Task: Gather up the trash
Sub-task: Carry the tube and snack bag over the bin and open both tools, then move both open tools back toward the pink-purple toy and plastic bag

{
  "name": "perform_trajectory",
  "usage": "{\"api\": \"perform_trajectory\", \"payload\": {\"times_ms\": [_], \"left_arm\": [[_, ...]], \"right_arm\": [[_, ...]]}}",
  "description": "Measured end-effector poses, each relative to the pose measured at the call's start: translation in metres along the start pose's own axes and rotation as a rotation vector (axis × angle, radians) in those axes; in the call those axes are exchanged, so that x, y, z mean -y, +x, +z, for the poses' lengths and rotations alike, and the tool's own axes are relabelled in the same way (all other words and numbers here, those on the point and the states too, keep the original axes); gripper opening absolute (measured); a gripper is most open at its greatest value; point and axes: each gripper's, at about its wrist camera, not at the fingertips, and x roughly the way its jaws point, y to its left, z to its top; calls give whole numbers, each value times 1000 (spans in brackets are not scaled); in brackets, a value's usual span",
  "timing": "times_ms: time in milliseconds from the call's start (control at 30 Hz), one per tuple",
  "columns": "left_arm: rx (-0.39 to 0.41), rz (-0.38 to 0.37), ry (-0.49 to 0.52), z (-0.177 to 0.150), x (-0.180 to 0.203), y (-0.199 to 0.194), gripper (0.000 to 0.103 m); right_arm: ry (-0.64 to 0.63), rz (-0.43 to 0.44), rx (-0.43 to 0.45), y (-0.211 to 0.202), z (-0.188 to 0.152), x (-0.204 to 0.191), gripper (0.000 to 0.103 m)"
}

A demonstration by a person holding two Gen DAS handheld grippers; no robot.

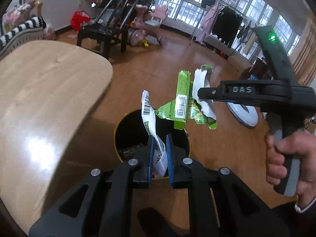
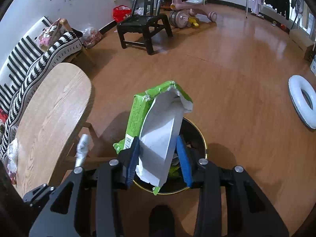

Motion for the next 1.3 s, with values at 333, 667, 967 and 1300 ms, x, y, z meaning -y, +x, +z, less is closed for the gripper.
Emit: {"api": "perform_trajectory", "payload": {"times_ms": [333, 667, 967, 1300], "left_arm": [[-43, -42, -23, 9, -1, 40, 12], [-43, -23, -21, 7, 3, 56, 78], [6, 52, -45, 3, -14, 12, 92], [129, 251, -74, -13, -68, -104, 96]], "right_arm": [[12, -25, -6, 11, 8, 8, 41], [-1, -53, 10, 9, 7, 12, 72], [-60, -11, 80, -17, 6, -24, 81], [-205, 139, 149, -43, -3, -133, 84]]}}
